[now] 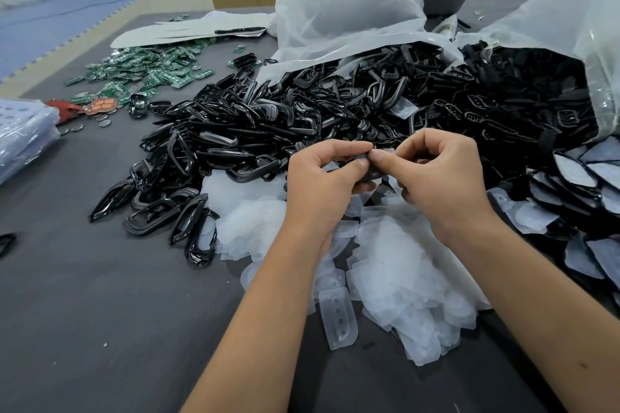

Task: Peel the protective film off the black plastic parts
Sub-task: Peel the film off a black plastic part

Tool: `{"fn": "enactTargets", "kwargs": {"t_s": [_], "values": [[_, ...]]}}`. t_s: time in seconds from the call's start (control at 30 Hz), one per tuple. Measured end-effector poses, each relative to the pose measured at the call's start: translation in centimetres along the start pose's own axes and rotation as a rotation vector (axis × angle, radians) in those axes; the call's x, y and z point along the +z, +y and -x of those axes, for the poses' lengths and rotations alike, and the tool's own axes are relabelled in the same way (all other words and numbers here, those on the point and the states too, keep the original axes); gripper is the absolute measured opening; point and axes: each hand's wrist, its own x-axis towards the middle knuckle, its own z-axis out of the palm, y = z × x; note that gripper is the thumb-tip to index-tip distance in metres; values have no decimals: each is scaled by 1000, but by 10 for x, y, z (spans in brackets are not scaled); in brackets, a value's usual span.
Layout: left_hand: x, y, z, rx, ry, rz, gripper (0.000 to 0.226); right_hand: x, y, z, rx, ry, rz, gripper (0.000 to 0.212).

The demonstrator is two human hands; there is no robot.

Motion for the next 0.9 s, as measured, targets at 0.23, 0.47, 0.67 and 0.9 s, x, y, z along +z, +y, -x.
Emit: {"fn": "enactTargets", "kwargs": {"t_s": [0.23,0.47,0.67,0.9], "values": [[-2,3,0,-24,18,32,19,-4,2,-4,234,-235,-241,19],[-3,3,-1,-49,-31,50,24,-5,-4,-3,293,-267,-342,29],[-3,3,1,-51,-47,53,19,-7,-5,-4,319,-302,-349,24],[-1,-5,2,-14,5,17,17,-11,-1,-8,339,-354,-418,17]]}}
